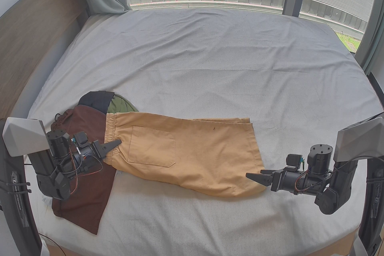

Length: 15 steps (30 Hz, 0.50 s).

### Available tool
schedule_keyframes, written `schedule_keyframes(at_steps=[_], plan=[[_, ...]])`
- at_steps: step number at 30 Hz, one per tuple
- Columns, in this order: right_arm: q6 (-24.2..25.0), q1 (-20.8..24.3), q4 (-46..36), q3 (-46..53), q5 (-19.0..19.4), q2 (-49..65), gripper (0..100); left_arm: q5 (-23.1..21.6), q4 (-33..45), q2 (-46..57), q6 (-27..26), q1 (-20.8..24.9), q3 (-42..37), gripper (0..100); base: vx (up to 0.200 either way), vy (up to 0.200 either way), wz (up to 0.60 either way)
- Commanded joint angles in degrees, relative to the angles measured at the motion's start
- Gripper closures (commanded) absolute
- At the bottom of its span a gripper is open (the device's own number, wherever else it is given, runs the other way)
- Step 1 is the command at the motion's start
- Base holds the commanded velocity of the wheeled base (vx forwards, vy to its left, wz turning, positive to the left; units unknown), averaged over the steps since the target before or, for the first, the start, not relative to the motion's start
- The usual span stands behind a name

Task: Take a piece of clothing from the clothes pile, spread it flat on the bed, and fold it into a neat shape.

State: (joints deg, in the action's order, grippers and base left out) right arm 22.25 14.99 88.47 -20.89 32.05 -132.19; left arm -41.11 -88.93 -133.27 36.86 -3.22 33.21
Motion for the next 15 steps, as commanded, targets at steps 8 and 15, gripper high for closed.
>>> schedule_keyframes(at_steps=[8, 15], plan=[[0.0, 0.0, 0.0, 0.0, 0.0, 0.0, 0, -0.3, 0.0, 0.5, -3.1, 0.3, -0.2, 100, 0.000, 0.000, 0.00], [0.0, 0.0, 0.0, 0.0, 0.0, 0.0, 0, 0.3, 0.0, 2.1, -2.8, 2.5, -0.2, 100, 0.000, 0.000, 0.00]])
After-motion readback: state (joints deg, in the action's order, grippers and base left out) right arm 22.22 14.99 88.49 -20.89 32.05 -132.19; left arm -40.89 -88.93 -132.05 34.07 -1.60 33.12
